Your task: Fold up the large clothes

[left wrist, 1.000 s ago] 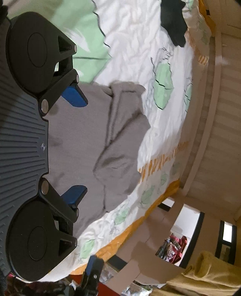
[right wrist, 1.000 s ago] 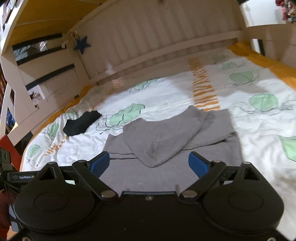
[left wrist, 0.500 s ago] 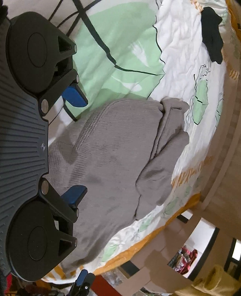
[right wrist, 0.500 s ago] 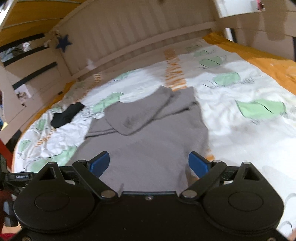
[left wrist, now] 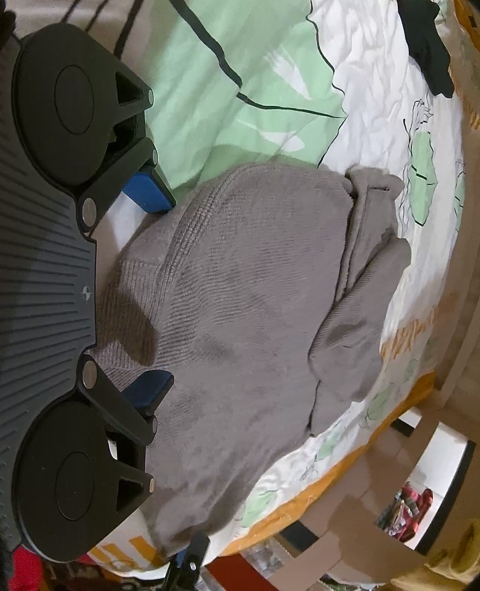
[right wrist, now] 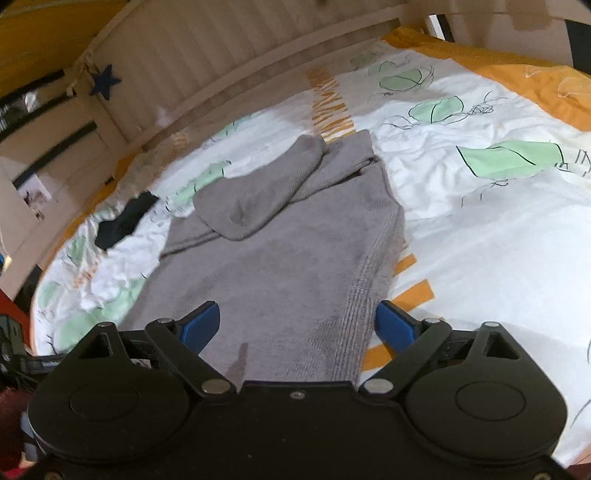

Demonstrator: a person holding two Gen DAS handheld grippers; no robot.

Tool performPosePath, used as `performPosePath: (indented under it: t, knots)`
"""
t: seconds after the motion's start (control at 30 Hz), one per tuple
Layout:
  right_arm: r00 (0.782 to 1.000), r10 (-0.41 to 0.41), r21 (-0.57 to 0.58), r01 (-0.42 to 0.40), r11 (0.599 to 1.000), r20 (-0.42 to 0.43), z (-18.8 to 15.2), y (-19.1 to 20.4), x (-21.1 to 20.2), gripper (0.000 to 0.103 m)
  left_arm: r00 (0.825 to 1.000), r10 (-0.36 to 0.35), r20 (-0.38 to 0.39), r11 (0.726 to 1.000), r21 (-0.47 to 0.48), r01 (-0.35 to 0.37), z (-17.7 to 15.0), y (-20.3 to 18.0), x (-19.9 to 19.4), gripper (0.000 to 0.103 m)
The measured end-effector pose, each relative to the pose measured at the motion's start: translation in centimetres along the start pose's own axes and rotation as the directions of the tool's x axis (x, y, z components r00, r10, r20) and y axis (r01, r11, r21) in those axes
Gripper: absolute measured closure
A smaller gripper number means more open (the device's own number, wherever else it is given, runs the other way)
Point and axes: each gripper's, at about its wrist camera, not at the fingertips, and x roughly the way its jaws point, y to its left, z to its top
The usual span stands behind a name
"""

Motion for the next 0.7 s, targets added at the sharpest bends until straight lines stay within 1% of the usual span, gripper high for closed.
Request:
performPosePath:
  t: [0.03,0.07,0.1,0.13,0.17,0.2,0.3,0.37,0.4,0.47,0.5,0.57,0.63,0.7]
  knots:
    - [1.000,-0.009,-0.018,0.009,1.000,-0.012,0.0,0.2,0.2,0.031,1.000,0.000,-0.004,1.000,-0.008,0.000,0.1,0.0,0.2,0.011]
    - [1.000,-0.018,-0.030,0.017,0.999,-0.025,-0.1,0.2,0.5,0.036,1.000,0.000,-0.006,1.000,-0.015,0.000,0.1,0.0,0.3,0.011]
    - [0.999,-0.026,-0.041,0.025,0.999,-0.035,-0.2,0.3,0.7,0.047,1.000,0.000,-0.010,1.000,-0.023,0.000,0.2,0.1,0.4,0.011]
    - [0.999,-0.034,-0.051,0.031,0.998,-0.042,-0.3,0.3,0.9,0.063,1.000,0.001,-0.013,1.000,-0.028,-0.001,0.2,0.1,0.4,0.011]
    - [0.998,-0.040,-0.055,0.038,0.998,-0.046,-0.4,0.2,1.0,0.075,1.000,0.002,-0.018,0.999,-0.032,-0.002,0.3,0.1,0.5,0.011]
    - [0.998,-0.037,-0.046,0.034,0.998,-0.045,-0.5,0.0,1.0,0.083,1.000,0.003,-0.024,0.999,-0.037,-0.004,0.4,0.1,0.6,0.011]
    - [1.000,0.002,-0.002,-0.002,1.000,-0.017,-0.7,-0.7,0.4,0.084,0.998,0.005,-0.056,0.999,-0.032,-0.007,0.9,0.0,0.8,0.011]
    - [1.000,0.020,0.016,-0.020,1.000,0.003,-0.6,-0.8,0.1,0.084,0.998,0.000,-0.059,1.000,-0.026,-0.002,1.4,0.0,0.5,0.012]
    - [0.999,0.031,0.027,-0.031,0.999,0.014,-0.6,-0.9,-0.1,0.084,0.999,0.004,-0.054,1.000,-0.007,-0.004,1.5,0.0,0.2,0.012]
    - [0.998,0.046,0.057,-0.048,0.997,0.042,-0.4,-1.3,-0.6,0.085,0.998,0.043,-0.037,0.996,0.076,-0.040,1.7,-0.6,-0.5,0.012]
    - [0.997,0.050,0.074,-0.055,0.996,0.058,-0.3,-1.6,-1.0,0.086,0.997,0.076,-0.023,0.989,0.131,-0.072,1.6,-0.9,-1.0,0.012]
    - [0.995,0.055,0.106,-0.063,0.992,0.082,-0.2,-2.1,-1.6,0.087,0.994,0.105,-0.004,0.972,0.209,-0.102,1.4,-1.2,-1.8,0.012]
    - [0.994,0.055,0.131,-0.067,0.989,0.091,-0.1,-2.6,-2.0,0.087,0.995,0.099,-0.017,0.972,0.215,-0.093,1.3,-1.0,-2.2,0.012]
    - [0.995,0.056,0.136,-0.066,0.989,0.082,-0.1,-2.8,-1.9,0.087,0.998,0.067,-0.005,0.976,0.206,-0.064,1.1,-0.9,-2.5,0.012]
